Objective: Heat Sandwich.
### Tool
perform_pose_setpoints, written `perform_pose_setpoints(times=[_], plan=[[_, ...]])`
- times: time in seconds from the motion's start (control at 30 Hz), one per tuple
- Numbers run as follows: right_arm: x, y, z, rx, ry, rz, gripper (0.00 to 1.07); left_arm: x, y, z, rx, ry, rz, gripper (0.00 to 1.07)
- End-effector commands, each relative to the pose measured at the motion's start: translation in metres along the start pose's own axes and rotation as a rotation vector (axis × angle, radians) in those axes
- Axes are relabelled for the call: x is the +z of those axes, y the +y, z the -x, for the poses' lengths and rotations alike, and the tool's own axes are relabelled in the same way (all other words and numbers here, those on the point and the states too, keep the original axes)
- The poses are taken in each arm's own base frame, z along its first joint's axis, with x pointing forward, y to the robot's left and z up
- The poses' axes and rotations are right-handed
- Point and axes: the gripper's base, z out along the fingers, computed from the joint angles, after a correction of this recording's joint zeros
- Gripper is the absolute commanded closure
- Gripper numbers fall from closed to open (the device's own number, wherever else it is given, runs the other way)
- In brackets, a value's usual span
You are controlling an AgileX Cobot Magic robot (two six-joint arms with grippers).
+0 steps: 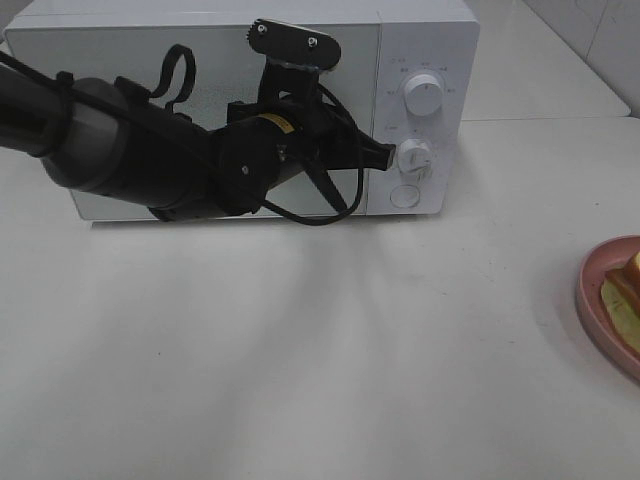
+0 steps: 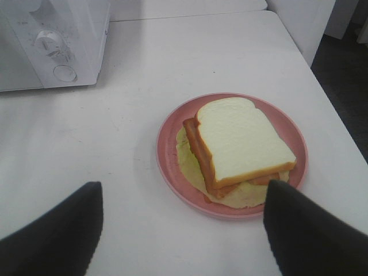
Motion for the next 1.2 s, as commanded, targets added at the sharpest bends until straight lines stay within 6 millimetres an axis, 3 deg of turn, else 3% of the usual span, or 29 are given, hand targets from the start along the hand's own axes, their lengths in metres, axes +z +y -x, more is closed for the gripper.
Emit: perform_pose_setpoints(times=[0.03,0.5,0.83,1.2], plan=[[-0.003,0.0,-0.002,-0.006,-0.037,0.0,0.32,0.006,0.022,0.016,-0.072,-0.106,0.12,1.07],[-0.003,0.0,-0.002,-0.006,-0.037,0.0,0.32,0.004,0.02,0.018,-0.068,-0.112,0.115,1.07],[-0.003,0.0,-0.002,-0.005,-0.037,0.001,0.32,-0.005,0.015,0.025,-0.082,-0.014,0.036,1.07],[-0.003,0.0,-0.002,-0.004,-0.036,0.003,0.32,-0.04,0.008,0.03,-0.094,0.192,-0.113,1.07]])
